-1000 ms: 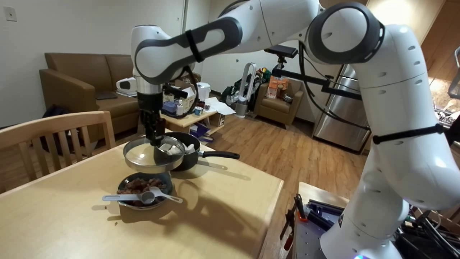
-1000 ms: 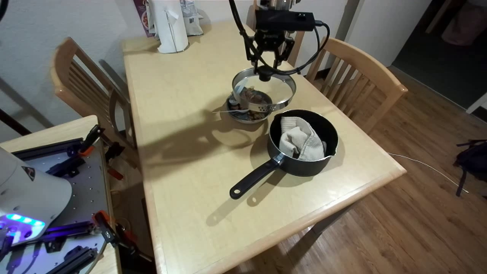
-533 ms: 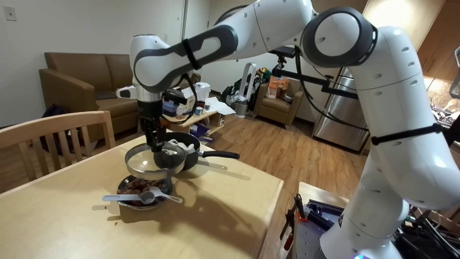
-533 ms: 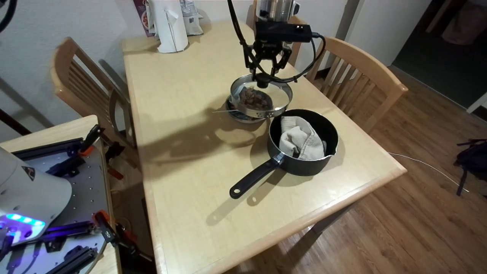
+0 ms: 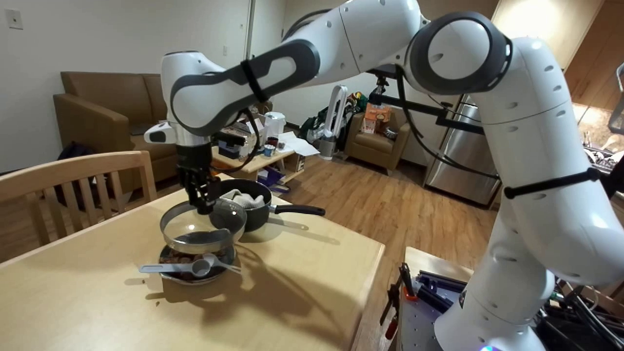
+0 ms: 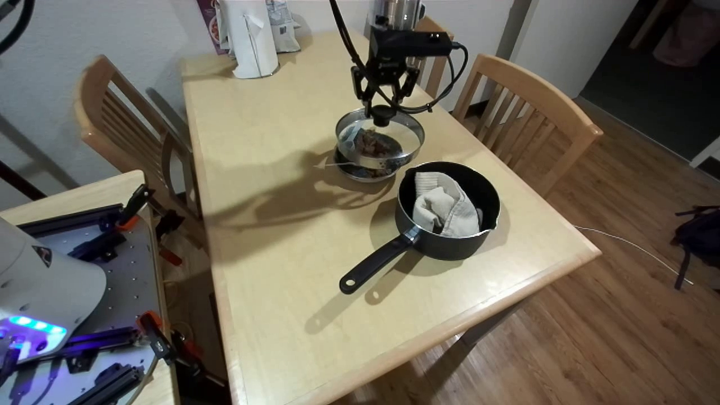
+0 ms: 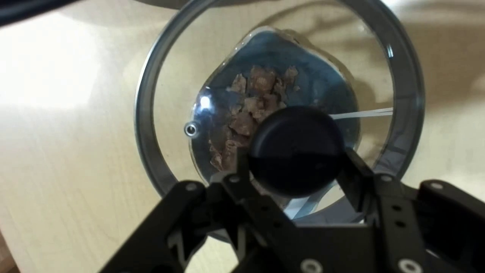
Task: Remove the glass lid from the black pot on the right, place the grey measuring spoon inside the black pot
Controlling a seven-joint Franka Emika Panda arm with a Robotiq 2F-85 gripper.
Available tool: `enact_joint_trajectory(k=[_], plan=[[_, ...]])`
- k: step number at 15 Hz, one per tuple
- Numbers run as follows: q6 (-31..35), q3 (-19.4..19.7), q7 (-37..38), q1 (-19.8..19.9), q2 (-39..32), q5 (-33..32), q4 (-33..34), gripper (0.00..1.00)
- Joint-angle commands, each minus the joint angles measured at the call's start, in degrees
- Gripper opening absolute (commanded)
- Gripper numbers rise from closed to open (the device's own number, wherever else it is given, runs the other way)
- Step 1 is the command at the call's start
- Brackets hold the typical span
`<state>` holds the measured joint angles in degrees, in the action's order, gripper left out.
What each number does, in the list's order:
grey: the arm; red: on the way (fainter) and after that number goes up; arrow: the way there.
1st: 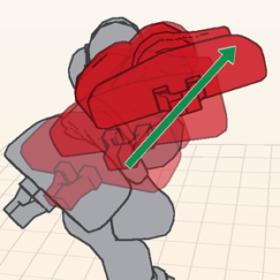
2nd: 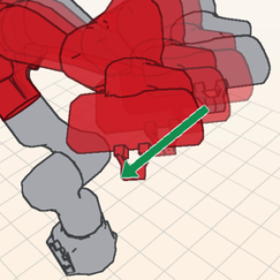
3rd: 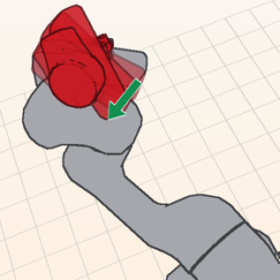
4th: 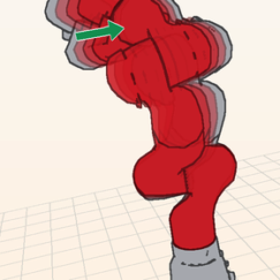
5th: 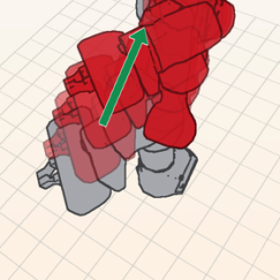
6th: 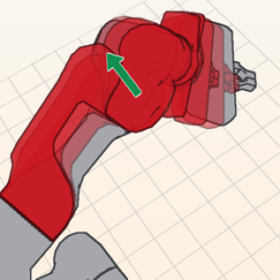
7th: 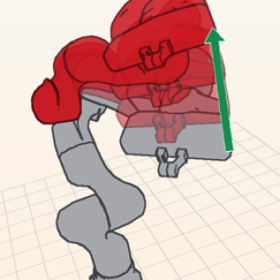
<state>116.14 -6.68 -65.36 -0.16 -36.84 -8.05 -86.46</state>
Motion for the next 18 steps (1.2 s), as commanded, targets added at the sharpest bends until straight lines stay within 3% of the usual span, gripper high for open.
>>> enact_joint_trajectory(k=[1, 5, 12, 13, 14, 15, 16, 18], plan=[[1.8, -0.2, -1.4, -1.7, 2.7, -2.9, -0.2, 0.34], [1.2, -1.3, -3.6, -4.1, 2.1, -4.0, 2.1, 0.34], [-2.2, -5.1, -18.3, -6.8, -2.6, -3.9, 4.6, 0.34], [-0.5, -4.3, -14.0, -7.0, -1.5, -2.2, 2.4, 0.34], [-0.5, -4.4, -14.3, -7.4, -2.1, -2.2, 2.5, 0.59], [-0.5, -4.3, -14.2, -7.6, -2.5, -2.2, 2.4, 0.59], [-0.5, -4.3, -14.2, -7.6, -2.6, -2.3, 2.5, 0.34], [0.9, -4.4, -14.4, -7.4, -1.5, -2.2, 1.3, 0.34]])
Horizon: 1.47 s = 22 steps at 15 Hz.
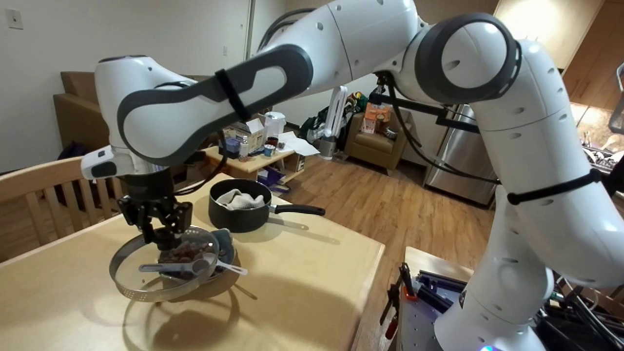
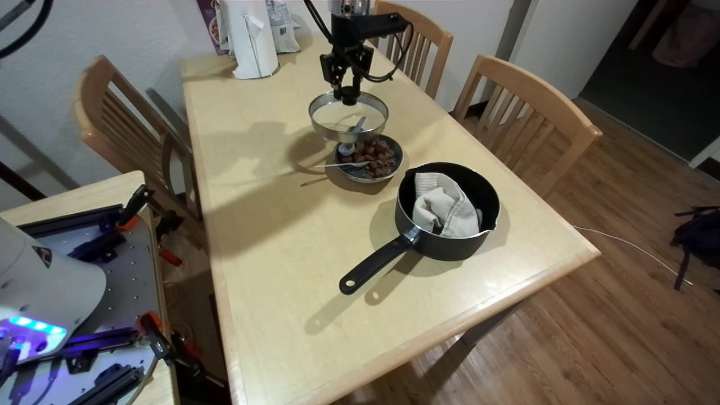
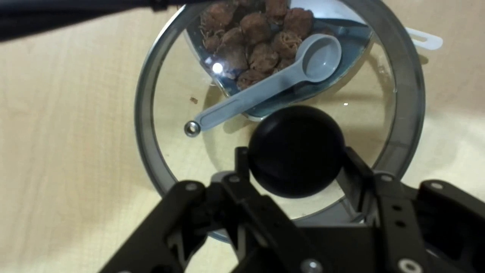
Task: Remove the glass lid from the black pot on the right, place the grey measuring spoon inside the black pot
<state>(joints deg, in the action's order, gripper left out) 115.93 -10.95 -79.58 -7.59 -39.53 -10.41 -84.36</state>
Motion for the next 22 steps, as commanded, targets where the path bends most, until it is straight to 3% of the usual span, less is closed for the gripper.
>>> enact_joint_trajectory(k=[1, 6, 10, 22], plan=[[1.3, -0.3, -0.6, 0.0, 1.3, 0.1, -0.9, 0.34], [-0.4, -2.6, -7.3, -0.9, -1.6, -0.1, 2.0, 0.34], [-2.3, -2.9, -11.4, -3.8, -3.6, -1.5, 4.1, 0.34], [-2.1, 0.0, -8.0, -9.5, -4.1, -4.9, 8.4, 0.34]])
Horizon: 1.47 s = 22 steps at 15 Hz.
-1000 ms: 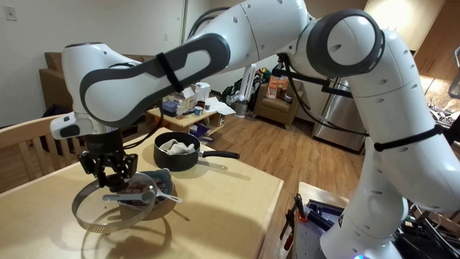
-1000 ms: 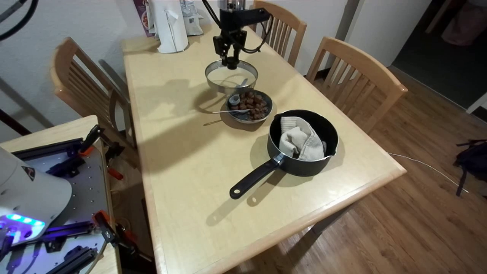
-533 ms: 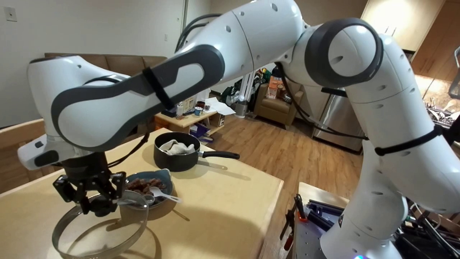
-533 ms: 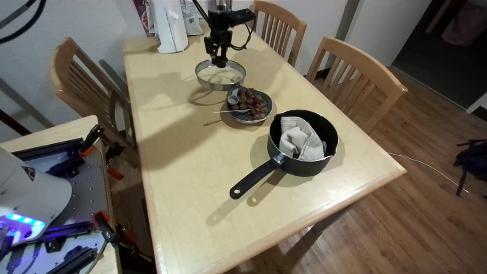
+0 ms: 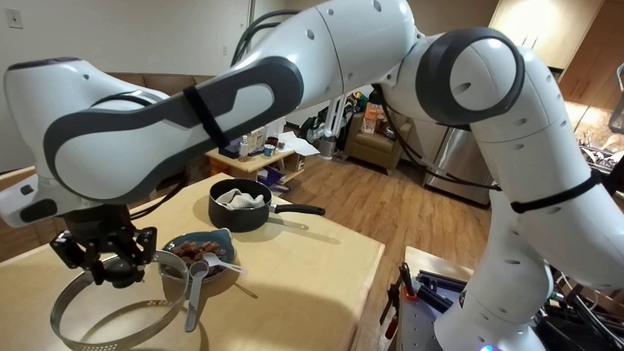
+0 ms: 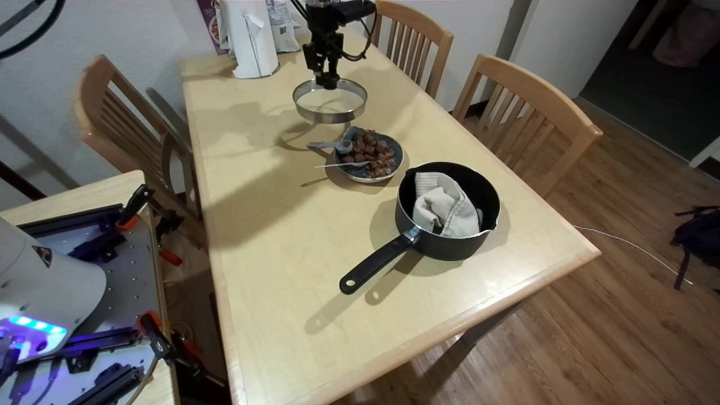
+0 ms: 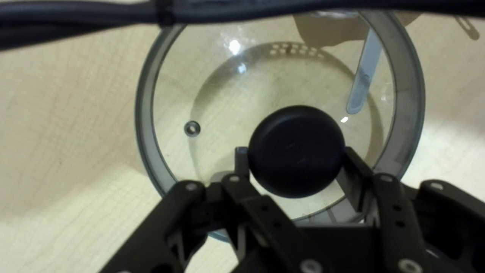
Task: Remove the glass lid from the black pot on the right, place the grey measuring spoon inside the black pot
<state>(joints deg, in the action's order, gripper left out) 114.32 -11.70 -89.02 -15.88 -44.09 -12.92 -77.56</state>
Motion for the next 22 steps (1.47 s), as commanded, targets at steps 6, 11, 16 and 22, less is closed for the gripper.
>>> enact_joint_trajectory(k=[6, 11, 16, 22], plan=[[-2.8, 0.1, -0.2, -4.6, -1.3, -4.8, 4.2, 0.34], [-8.7, -0.5, -2.5, -7.3, -4.7, -5.6, 7.6, 0.34], [-14.2, -0.7, -5.2, -5.1, -8.1, -3.8, 9.8, 0.34], [-15.9, -0.9, -11.4, -1.7, -11.2, -1.8, 12.8, 0.34]])
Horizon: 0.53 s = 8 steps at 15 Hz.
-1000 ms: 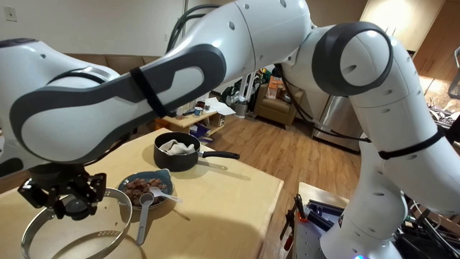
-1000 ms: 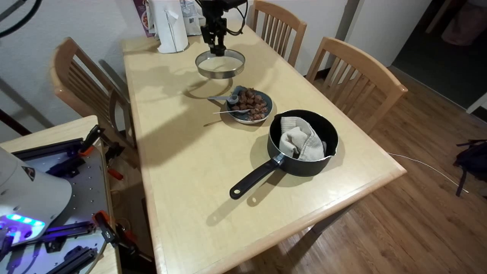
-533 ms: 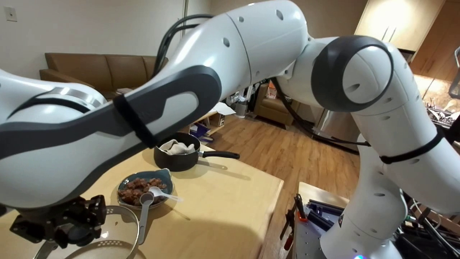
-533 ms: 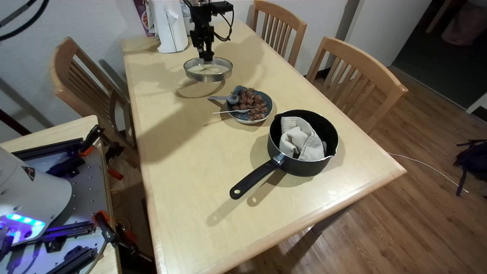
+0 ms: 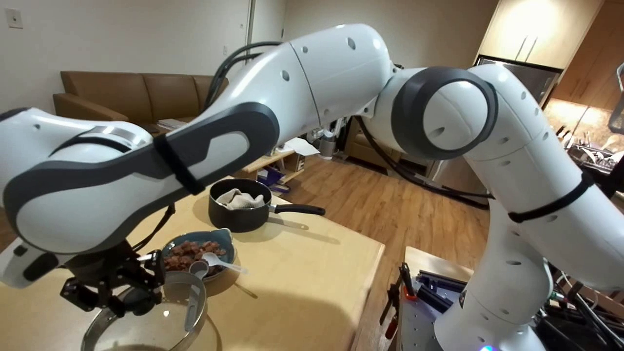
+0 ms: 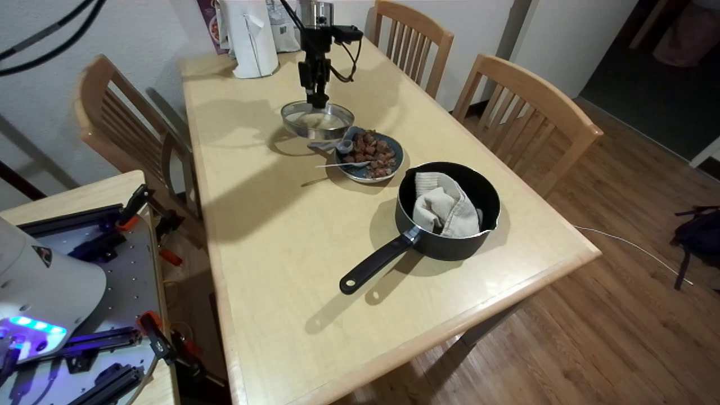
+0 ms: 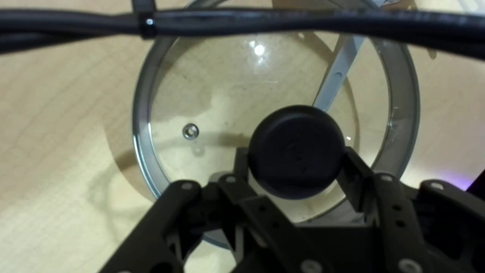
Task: Remove the glass lid from the black pot on the right, place the grey measuring spoon inside the black pot
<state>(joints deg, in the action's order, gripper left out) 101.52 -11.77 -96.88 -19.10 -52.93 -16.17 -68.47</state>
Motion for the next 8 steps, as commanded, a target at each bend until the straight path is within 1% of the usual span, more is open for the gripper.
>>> enact_joint_trajectory(k=[1, 8], plan=[[-3.6, -0.6, -3.8, 1.7, -2.9, 1.7, 4.4, 0.34], [-7.8, -0.2, -3.6, 1.7, -9.8, 3.5, 10.6, 0.34]])
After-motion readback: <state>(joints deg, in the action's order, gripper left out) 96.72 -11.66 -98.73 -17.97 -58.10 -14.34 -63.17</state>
